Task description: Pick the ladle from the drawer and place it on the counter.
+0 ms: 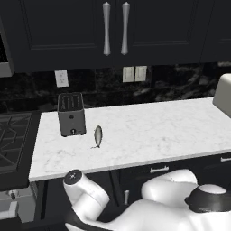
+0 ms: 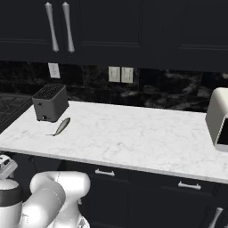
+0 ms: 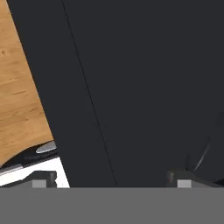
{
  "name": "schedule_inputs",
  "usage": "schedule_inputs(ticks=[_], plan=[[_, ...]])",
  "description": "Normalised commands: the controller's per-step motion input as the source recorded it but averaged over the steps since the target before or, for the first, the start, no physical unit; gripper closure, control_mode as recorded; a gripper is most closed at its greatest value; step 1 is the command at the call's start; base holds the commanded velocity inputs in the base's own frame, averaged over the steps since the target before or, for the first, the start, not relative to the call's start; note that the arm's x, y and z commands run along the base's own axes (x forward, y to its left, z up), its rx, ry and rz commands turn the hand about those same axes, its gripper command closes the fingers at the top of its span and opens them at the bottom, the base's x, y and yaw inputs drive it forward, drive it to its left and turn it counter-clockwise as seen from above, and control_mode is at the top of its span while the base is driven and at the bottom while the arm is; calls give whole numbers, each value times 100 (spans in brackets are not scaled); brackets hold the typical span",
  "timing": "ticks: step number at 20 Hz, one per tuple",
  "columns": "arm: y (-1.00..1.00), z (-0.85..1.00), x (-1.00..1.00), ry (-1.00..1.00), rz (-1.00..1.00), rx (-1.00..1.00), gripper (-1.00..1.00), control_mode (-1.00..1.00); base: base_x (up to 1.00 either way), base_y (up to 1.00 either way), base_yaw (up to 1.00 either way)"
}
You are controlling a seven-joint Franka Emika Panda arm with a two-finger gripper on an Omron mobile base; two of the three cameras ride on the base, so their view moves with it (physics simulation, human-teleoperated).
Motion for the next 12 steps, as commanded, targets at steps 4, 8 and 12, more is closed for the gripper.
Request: schedule_inputs(ticks=[4, 8, 12], plan=[[0, -40, -19, 14, 8, -3, -100, -100, 0, 0, 0], [-1, -25, -95, 15, 4, -3, -100, -100, 0, 0, 0], [-13, -14, -100, 11, 1, 0, -100, -100, 0, 0, 0]])
